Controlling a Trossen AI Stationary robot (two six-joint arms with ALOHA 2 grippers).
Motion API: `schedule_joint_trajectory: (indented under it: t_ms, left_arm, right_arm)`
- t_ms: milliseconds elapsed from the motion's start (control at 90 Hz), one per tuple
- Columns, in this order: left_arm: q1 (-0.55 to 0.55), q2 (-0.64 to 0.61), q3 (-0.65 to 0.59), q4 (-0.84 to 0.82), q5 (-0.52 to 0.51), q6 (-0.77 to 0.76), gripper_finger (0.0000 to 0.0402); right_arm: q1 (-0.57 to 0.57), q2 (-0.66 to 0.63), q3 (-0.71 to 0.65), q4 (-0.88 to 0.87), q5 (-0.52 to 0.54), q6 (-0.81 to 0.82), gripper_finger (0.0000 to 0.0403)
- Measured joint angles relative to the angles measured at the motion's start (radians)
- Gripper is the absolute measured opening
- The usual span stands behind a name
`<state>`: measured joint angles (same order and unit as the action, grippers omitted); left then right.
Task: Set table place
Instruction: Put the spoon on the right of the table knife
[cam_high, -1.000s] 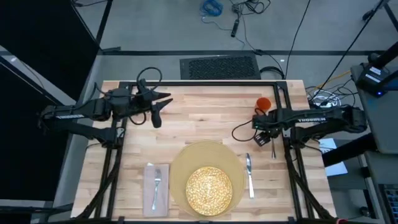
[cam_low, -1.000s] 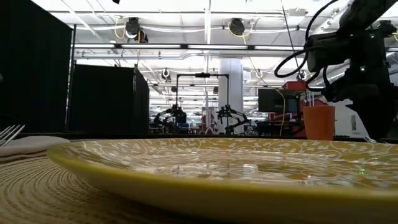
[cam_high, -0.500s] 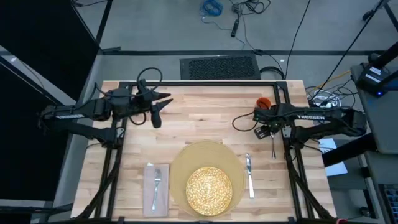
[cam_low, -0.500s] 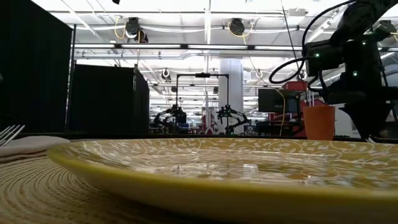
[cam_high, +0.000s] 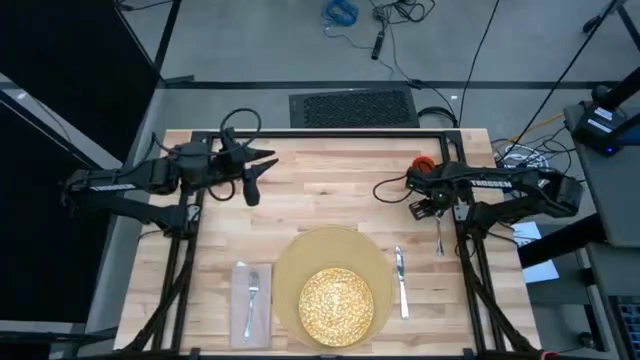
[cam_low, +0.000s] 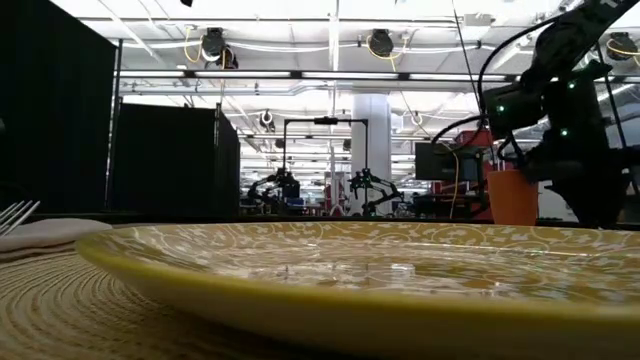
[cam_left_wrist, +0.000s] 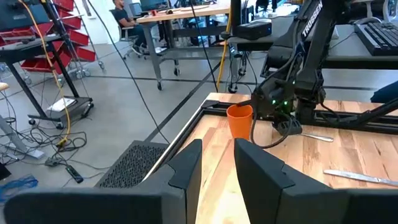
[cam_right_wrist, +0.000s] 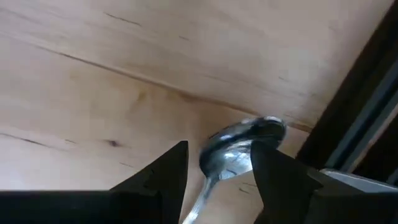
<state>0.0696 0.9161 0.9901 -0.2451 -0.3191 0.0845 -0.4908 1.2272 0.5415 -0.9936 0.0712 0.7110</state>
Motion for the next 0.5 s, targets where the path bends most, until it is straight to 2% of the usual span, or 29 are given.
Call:
schedule_joint_trajectory:
  t_ms: [233,500]
  left_arm:
    - [0.0,0.0,0.0,-0.01,0.0,0.0,0.0081]
    - [0.0,0.0,0.0,-0.019,0.0,0.0,0.0081]
  right_arm:
    - [0.0,0.042,0.0,0.048,-0.022,-0.028,0.0148]
    - [0.001,0.051,0.0,0.048,-0.02,-0.027,0.0076]
